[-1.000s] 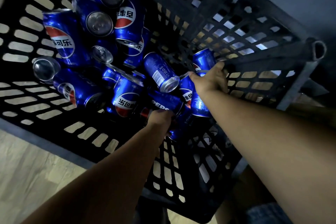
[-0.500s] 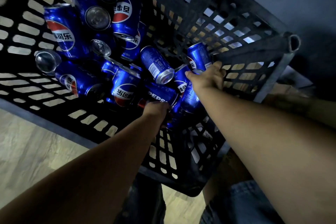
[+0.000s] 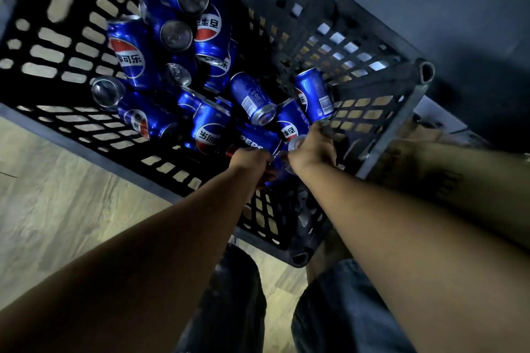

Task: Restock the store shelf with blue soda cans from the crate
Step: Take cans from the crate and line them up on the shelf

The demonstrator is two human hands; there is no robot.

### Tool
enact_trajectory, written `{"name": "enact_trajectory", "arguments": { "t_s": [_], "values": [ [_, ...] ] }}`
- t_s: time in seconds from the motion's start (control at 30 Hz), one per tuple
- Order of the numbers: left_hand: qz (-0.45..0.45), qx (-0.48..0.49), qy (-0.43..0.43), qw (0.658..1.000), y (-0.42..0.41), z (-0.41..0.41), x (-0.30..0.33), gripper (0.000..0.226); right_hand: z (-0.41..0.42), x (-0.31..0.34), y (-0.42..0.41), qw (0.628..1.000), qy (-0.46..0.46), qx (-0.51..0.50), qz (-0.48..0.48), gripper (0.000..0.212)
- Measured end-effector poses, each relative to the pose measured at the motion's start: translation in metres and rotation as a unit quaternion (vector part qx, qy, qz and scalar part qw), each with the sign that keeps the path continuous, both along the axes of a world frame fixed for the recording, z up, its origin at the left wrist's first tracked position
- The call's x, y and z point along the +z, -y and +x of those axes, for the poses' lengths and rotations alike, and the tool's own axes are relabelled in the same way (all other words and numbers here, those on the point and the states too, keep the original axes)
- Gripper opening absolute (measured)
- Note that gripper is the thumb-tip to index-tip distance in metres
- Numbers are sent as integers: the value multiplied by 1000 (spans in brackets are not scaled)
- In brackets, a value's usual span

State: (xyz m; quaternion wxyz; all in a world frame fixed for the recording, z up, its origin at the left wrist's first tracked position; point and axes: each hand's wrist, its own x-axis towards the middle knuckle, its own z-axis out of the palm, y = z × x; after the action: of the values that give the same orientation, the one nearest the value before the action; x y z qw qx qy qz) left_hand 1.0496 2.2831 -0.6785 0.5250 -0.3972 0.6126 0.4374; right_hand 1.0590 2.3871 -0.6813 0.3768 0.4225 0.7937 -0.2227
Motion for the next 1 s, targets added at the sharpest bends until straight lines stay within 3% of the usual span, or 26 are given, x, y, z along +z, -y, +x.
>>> {"name": "enact_trajectory", "arguments": {
  "t_s": [0.13, 0.3, 0.57, 0.8, 1.0],
  "values": [
    [-6, -2, 2, 1000, 8, -3, 21, 22, -2, 16, 2, 1000, 14, 2, 5, 85],
    [-4, -11, 4, 1000, 15, -10, 58, 25, -19, 53, -1, 1000, -13, -26, 9, 70],
    [-9, -33, -20, 999, 24, -32, 146, 26, -43, 157, -7, 997, -50, -62, -20, 69],
    [21, -8, -66, 998, 21, -65, 237, 18, -54, 261, -11, 981, -88, -154, -74, 63],
    [23, 1, -59, 998, 6, -78, 294, 25, -54, 320, -1, 947, -154, -260, -106, 80]
  ]
}}
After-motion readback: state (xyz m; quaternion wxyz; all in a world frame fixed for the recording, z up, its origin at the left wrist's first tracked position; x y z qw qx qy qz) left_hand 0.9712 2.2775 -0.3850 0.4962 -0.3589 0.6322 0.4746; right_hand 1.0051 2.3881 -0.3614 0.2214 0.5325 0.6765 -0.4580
